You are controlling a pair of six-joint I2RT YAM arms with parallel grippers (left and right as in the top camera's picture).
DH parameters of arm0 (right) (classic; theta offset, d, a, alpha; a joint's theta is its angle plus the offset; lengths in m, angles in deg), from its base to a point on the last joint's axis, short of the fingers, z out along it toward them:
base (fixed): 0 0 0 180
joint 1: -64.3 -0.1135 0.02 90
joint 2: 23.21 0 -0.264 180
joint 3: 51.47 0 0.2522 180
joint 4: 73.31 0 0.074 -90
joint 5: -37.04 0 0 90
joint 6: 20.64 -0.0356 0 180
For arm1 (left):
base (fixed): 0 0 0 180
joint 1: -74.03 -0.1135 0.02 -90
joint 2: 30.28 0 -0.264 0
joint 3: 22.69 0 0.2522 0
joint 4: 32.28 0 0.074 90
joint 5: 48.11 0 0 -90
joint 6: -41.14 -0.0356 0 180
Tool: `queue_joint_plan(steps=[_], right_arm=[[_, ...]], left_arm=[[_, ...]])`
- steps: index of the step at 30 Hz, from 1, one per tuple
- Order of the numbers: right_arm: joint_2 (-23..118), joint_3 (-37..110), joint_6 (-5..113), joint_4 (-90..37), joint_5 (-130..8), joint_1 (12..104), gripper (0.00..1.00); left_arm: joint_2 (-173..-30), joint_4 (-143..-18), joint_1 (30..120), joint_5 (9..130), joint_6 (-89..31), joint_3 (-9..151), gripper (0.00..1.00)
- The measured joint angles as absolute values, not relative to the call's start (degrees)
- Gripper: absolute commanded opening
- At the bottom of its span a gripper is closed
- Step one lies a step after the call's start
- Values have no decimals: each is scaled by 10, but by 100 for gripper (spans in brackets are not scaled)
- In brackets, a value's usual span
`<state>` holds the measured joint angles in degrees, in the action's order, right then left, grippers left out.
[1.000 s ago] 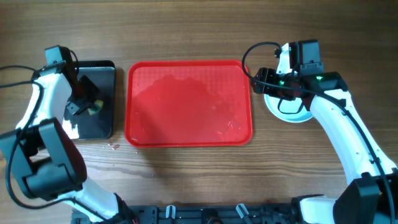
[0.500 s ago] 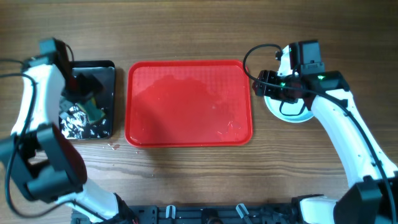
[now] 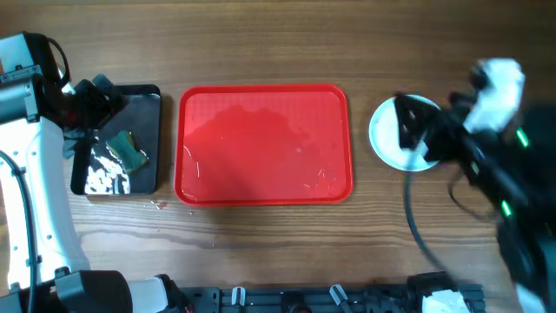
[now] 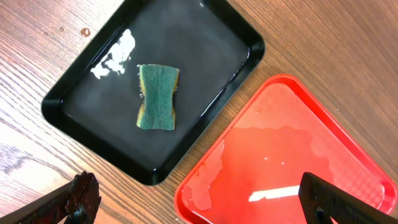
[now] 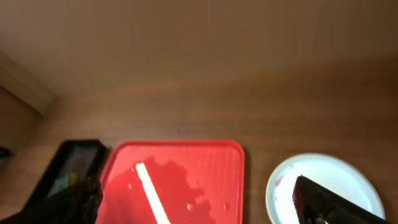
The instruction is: Clean dirty plates on tray and stack at the side
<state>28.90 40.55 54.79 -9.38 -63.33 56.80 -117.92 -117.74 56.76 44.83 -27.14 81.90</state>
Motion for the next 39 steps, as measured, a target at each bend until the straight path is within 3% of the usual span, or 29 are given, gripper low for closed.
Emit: queue_joint_plan(steps=[5, 11, 16, 26, 39], right_arm=[[209, 408, 548, -89, -630, 568, 100], [208, 408, 567, -57, -594, 568, 100], [201, 362, 614, -151, -573, 566, 100], [7, 3, 697, -451, -581, 566, 100], [-220, -358, 697, -621, -613, 566, 100]], left_arm=[[-1179, -1177, 568, 448, -271, 819, 100], [-1179, -1177, 568, 448, -271, 819, 100], [-1179, -1177, 568, 449, -271, 819, 100], [-1179, -1177, 568, 450, -271, 819, 100], [-1179, -1178, 568, 450, -271, 819, 100]])
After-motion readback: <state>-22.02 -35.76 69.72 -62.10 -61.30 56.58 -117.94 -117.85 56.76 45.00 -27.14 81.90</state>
